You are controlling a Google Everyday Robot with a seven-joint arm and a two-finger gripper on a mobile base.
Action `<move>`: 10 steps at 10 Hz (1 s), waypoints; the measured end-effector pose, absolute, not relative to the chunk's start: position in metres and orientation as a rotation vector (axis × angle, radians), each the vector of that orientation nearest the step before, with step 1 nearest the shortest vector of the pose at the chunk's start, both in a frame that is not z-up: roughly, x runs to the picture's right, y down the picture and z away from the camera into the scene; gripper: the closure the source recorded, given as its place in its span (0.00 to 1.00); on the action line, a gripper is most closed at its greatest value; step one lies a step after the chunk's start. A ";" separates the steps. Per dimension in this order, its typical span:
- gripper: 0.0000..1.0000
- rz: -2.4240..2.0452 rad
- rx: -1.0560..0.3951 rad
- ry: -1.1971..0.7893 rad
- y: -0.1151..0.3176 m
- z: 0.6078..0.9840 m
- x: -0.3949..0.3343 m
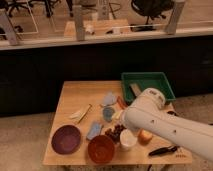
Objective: Place sponge in red bowl
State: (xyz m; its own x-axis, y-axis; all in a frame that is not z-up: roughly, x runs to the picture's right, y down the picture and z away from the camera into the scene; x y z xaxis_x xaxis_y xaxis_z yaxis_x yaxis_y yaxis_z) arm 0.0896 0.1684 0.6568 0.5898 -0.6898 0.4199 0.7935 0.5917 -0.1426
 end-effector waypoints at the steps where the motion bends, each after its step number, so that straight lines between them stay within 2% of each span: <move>1: 0.20 -0.881 -0.333 -0.339 0.168 0.657 0.090; 4: 0.20 -0.952 -0.341 -0.344 0.166 0.655 0.080; 10: 0.20 -1.227 -0.400 -0.398 0.161 0.663 -0.011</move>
